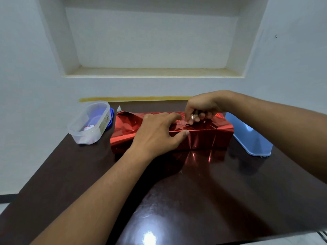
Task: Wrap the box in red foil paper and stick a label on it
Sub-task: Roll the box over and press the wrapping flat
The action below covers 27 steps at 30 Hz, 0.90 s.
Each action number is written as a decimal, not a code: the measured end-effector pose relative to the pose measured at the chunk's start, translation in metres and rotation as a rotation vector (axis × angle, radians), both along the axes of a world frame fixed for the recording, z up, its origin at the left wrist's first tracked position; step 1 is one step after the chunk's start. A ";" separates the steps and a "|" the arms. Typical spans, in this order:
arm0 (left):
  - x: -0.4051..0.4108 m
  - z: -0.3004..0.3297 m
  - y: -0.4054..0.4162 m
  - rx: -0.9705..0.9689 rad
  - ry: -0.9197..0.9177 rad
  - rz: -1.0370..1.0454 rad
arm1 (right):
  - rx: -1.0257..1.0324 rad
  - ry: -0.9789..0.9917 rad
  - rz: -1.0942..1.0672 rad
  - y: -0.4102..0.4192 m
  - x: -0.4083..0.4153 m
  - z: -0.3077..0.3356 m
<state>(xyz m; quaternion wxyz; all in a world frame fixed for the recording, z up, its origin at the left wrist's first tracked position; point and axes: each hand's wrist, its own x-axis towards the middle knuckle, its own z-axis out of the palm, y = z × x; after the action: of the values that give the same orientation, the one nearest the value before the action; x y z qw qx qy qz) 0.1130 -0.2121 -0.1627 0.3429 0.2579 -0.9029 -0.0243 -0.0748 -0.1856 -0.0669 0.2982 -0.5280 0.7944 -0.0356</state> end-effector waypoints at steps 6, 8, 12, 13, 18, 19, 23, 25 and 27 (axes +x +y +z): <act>0.001 0.002 0.003 -0.007 0.002 0.010 | 0.017 0.037 0.010 -0.002 0.002 0.000; 0.001 0.002 0.004 -0.008 -0.007 0.017 | 0.021 0.047 0.015 -0.003 0.002 -0.001; -0.001 0.003 0.006 -0.010 -0.012 0.024 | 0.042 0.075 0.032 -0.006 0.001 -0.002; -0.002 0.003 0.006 -0.013 -0.014 0.027 | 0.052 0.085 0.032 -0.007 0.001 -0.002; -0.003 0.003 0.007 -0.004 -0.027 0.040 | 0.195 0.174 0.041 -0.016 0.002 0.006; -0.003 0.004 0.007 0.001 -0.027 0.040 | 0.231 0.198 0.040 -0.018 0.003 0.008; -0.003 0.004 0.008 0.016 -0.032 0.045 | 0.327 0.296 0.015 -0.026 0.008 0.013; -0.002 0.004 0.008 0.022 -0.030 0.044 | 0.359 0.327 0.005 -0.030 0.011 0.014; -0.002 0.005 0.008 0.021 -0.030 0.044 | 0.384 0.356 -0.003 -0.031 0.013 0.017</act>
<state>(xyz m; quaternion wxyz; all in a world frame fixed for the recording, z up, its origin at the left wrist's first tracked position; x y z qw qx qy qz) 0.1111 -0.2041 -0.1578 0.3273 0.2816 -0.9017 -0.0224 -0.0615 -0.2167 -0.0503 0.2484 -0.4585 0.8273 0.2092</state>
